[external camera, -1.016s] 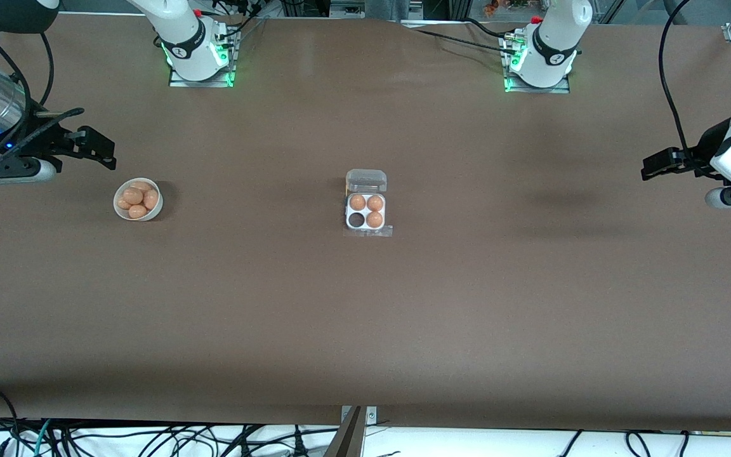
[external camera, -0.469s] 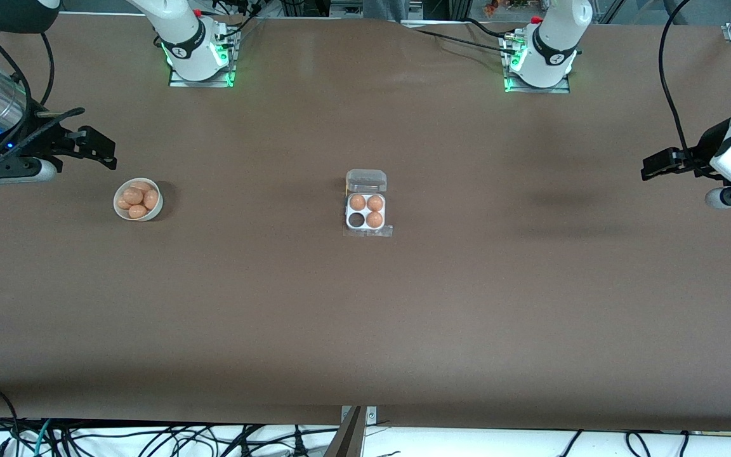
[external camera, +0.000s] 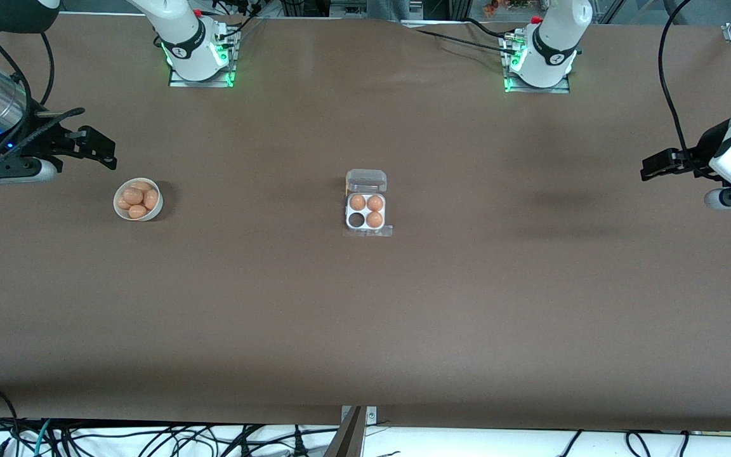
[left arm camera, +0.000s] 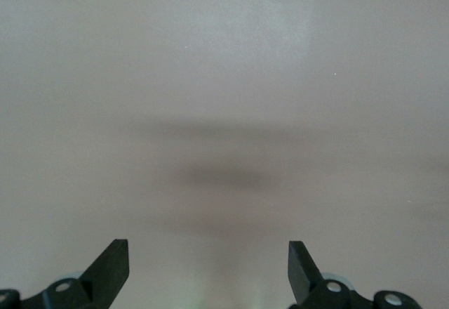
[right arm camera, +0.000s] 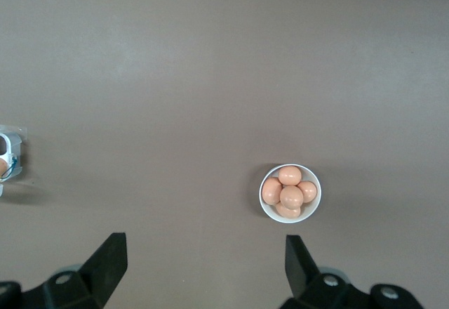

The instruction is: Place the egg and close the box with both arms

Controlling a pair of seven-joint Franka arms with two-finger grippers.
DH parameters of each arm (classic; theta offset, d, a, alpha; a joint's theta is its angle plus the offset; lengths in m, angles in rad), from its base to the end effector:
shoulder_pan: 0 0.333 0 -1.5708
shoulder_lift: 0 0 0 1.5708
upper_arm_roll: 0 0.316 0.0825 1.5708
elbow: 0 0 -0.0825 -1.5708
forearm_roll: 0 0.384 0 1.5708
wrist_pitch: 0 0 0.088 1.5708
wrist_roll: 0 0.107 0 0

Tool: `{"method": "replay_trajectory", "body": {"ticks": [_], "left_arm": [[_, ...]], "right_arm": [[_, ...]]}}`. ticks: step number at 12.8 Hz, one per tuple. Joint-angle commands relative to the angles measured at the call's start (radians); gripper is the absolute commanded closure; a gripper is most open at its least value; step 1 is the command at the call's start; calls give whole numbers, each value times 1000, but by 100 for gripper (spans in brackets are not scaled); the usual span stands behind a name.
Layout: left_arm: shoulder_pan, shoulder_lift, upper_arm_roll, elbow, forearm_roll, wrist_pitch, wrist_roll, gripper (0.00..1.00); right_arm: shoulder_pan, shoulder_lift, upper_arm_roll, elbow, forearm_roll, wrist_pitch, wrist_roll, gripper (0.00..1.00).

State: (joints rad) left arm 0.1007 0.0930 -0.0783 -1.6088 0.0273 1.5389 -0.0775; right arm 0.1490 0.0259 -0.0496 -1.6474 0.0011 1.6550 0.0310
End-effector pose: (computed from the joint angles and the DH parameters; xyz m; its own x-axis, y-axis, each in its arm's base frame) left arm 0.5721 0.0176 0.5519 0.9821 0.0995 -0.1599 0.0955 -0.9949 -0.0323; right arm 0.5643 0.0567 0.5810 0.9975 0.0682 -0.0183 0.0683 -0.9977 0.0007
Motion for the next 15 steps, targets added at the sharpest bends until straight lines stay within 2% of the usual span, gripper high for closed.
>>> {"method": "replay_trajectory", "body": {"ticks": [1, 4, 11, 15], "left_arm": [[1, 11, -1, 29, 16, -8, 19, 0], [1, 11, -1, 61, 19, 16, 19, 0], [1, 13, -1, 60, 19, 14, 19, 0], [2, 14, 0, 58, 19, 12, 19, 0]], "right_arm": [[0, -7, 5, 6, -15, -17, 3, 0], [0, -7, 5, 6, -15, -17, 3, 0], [-3, 3, 1, 0, -13, -15, -8, 0], [-11, 113, -3, -6, -26, -49, -27, 0]]}}
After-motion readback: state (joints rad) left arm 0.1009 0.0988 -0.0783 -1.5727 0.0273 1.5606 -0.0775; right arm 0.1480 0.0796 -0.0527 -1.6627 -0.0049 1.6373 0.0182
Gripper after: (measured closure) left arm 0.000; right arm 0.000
